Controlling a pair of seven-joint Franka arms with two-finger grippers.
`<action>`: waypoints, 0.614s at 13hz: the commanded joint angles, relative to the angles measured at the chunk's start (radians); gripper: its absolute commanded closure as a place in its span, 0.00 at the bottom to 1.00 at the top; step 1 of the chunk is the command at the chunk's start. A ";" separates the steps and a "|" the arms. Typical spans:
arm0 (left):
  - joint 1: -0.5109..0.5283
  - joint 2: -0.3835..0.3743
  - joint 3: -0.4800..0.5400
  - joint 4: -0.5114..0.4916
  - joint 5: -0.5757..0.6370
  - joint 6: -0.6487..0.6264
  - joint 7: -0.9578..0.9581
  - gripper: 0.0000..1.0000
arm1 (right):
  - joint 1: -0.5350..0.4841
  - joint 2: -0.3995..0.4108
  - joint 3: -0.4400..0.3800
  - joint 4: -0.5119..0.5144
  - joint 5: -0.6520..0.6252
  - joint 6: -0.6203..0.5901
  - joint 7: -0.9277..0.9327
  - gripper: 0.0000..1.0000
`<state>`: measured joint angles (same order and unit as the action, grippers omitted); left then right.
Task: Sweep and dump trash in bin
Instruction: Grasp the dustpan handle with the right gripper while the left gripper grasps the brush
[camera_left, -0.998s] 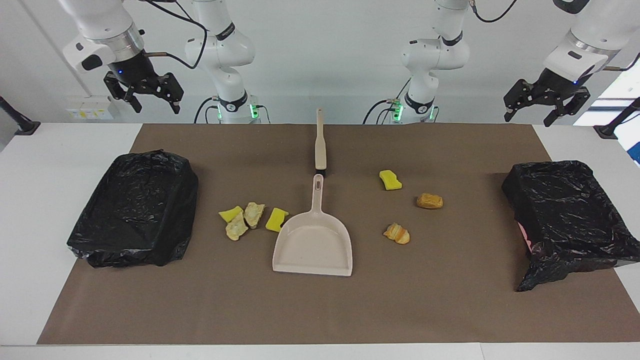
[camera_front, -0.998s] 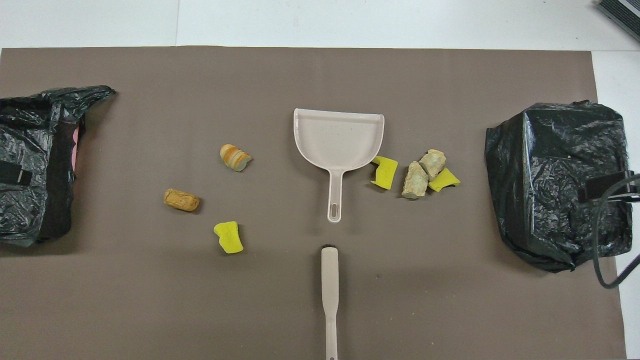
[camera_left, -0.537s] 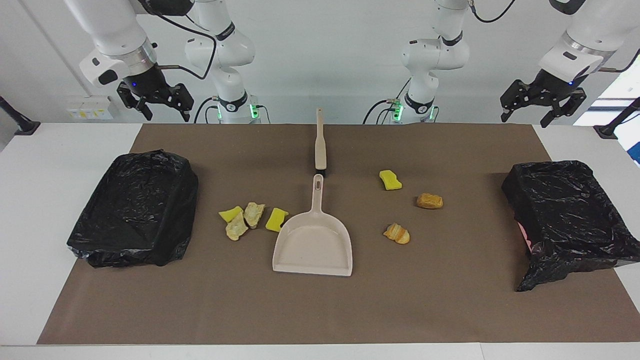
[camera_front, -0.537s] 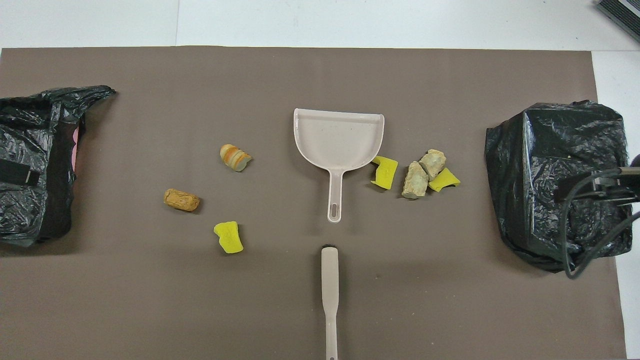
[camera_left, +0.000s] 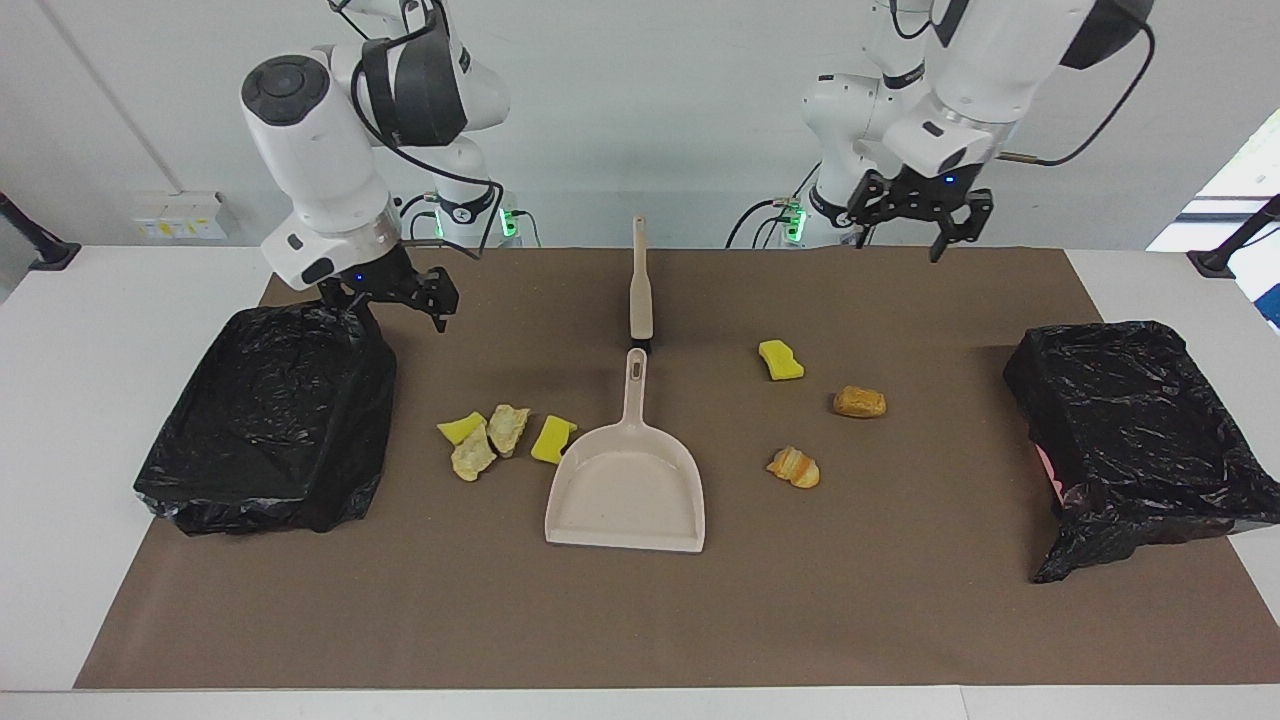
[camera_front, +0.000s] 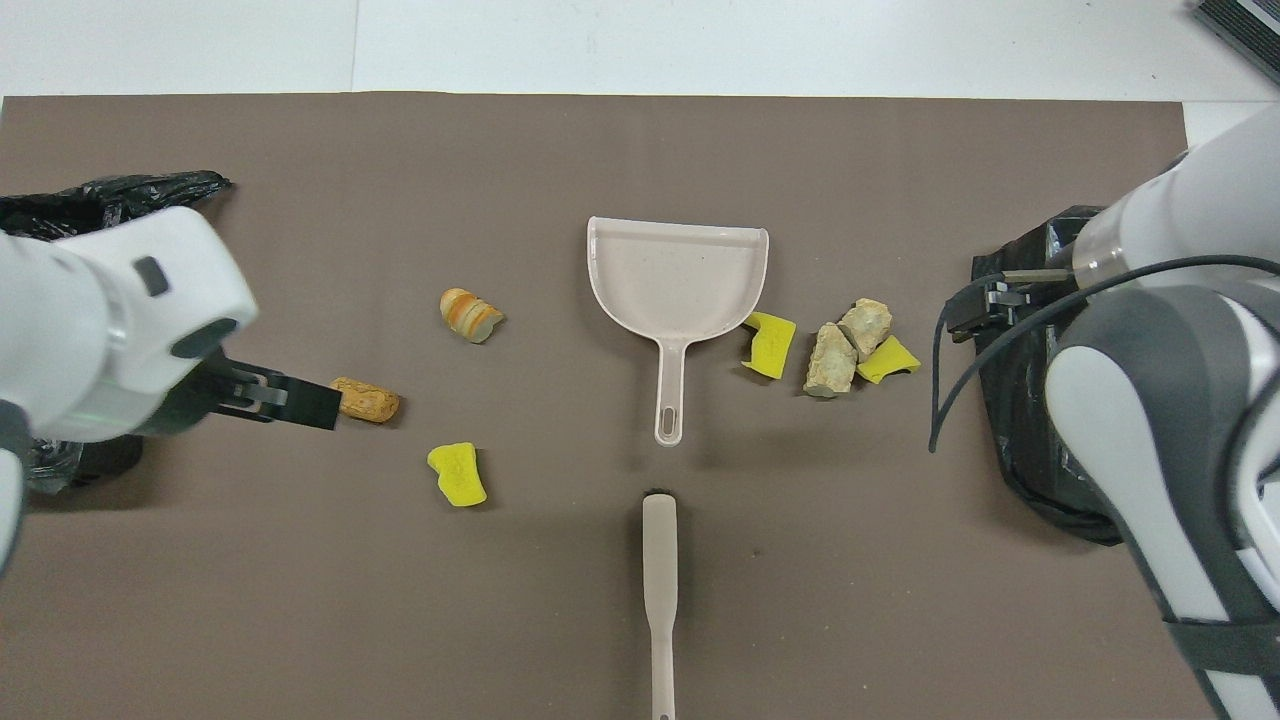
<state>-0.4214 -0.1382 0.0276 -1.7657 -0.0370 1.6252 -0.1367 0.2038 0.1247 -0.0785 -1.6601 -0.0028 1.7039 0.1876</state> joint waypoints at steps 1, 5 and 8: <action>-0.153 -0.092 0.020 -0.194 -0.001 0.116 -0.165 0.00 | 0.017 0.074 0.005 0.000 0.080 0.037 0.061 0.00; -0.353 -0.093 0.020 -0.329 -0.001 0.247 -0.398 0.00 | 0.103 0.139 0.006 -0.036 0.170 0.161 0.197 0.00; -0.454 -0.081 0.017 -0.396 -0.001 0.326 -0.518 0.00 | 0.163 0.165 0.005 -0.057 0.219 0.238 0.293 0.00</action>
<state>-0.8172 -0.1866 0.0253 -2.0911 -0.0373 1.8995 -0.5942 0.3427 0.2874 -0.0728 -1.6965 0.1820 1.9132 0.4421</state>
